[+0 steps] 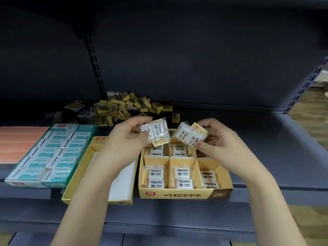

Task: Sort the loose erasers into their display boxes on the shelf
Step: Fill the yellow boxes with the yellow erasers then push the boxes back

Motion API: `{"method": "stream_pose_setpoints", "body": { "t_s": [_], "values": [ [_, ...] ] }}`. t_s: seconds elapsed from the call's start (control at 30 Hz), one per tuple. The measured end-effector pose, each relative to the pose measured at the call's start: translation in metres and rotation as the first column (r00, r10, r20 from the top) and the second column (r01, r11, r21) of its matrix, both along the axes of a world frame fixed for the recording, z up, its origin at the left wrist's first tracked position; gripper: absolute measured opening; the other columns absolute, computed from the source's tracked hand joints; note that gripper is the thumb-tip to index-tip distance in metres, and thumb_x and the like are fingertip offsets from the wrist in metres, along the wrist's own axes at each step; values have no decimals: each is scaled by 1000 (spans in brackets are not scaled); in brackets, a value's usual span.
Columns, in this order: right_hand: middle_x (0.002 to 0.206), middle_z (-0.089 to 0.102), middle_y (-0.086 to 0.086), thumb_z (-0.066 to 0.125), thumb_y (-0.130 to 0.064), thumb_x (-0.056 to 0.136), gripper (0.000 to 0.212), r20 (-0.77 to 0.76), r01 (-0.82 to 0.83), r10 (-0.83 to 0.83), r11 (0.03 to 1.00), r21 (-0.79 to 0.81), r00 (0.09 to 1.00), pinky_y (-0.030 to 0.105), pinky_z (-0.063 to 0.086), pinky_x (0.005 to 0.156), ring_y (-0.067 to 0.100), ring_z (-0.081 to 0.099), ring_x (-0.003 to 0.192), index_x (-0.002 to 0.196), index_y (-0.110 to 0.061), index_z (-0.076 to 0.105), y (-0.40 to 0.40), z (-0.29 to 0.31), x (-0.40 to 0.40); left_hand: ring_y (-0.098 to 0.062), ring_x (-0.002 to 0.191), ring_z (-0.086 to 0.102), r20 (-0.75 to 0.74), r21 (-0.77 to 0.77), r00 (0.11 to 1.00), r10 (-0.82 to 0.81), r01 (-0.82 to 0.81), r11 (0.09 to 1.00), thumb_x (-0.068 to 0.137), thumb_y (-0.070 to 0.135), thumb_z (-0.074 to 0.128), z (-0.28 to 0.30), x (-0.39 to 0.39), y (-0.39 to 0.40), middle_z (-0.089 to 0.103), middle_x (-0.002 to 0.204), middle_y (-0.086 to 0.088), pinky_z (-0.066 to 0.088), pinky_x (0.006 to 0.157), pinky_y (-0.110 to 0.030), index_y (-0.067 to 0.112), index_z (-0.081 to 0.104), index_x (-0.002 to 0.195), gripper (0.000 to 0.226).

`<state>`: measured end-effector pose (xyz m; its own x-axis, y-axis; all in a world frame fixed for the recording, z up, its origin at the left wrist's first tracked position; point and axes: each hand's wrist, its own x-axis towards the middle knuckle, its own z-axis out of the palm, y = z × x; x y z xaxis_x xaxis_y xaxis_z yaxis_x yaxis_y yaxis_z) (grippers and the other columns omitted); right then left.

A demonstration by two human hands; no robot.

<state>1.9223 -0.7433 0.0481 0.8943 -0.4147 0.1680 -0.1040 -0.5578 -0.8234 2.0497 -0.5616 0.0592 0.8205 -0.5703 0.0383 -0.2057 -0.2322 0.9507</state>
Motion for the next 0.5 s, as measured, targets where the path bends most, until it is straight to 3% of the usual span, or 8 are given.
{"method": "stream_pose_setpoints", "body": {
  "t_s": [0.1,0.23,0.33,0.4,0.5],
  "values": [
    [96,69,-16,67,-16,84,29,6,-5,5,1000,-12,1000,25,54,70,2,66,79,102,-36,56,-2,0,0,-16,87,67,-19,28,997,74,-74,997,85,9,61,-3,0,-3,67,96,4,52,88,-43,34,64,90,25],
    [94,69,-14,64,-16,86,27,17,-8,8,1000,-8,1000,23,53,68,1,65,81,102,-36,57,-4,-1,1,-27,86,66,-36,37,993,111,-109,993,82,8,63,-5,0,-7,65,92,-4,52,86,-49,25,60,81,18],
    [95,68,-15,62,-18,87,26,24,-6,6,1000,-6,1000,25,53,74,-1,63,87,105,-37,55,-5,0,2,-24,83,65,-4,79,994,114,-113,990,80,9,62,-7,1,-8,65,90,-7,54,75,-41,23,56,77,16],
    [97,67,-14,60,-18,88,27,29,-13,13,1000,1,999,32,55,79,1,63,90,106,-38,53,-5,2,2,-19,77,60,44,122,994,104,-109,987,78,12,63,-7,0,-7,62,82,-5,45,63,-30,20,53,71,15],
    [97,66,-15,56,-16,90,32,43,-32,32,999,11,999,41,55,81,7,65,89,108,-43,51,-5,7,3,-16,64,47,72,140,993,90,-99,985,75,13,65,-6,0,-5,50,69,-1,35,60,-27,17,48,64,21]
  ]
}}
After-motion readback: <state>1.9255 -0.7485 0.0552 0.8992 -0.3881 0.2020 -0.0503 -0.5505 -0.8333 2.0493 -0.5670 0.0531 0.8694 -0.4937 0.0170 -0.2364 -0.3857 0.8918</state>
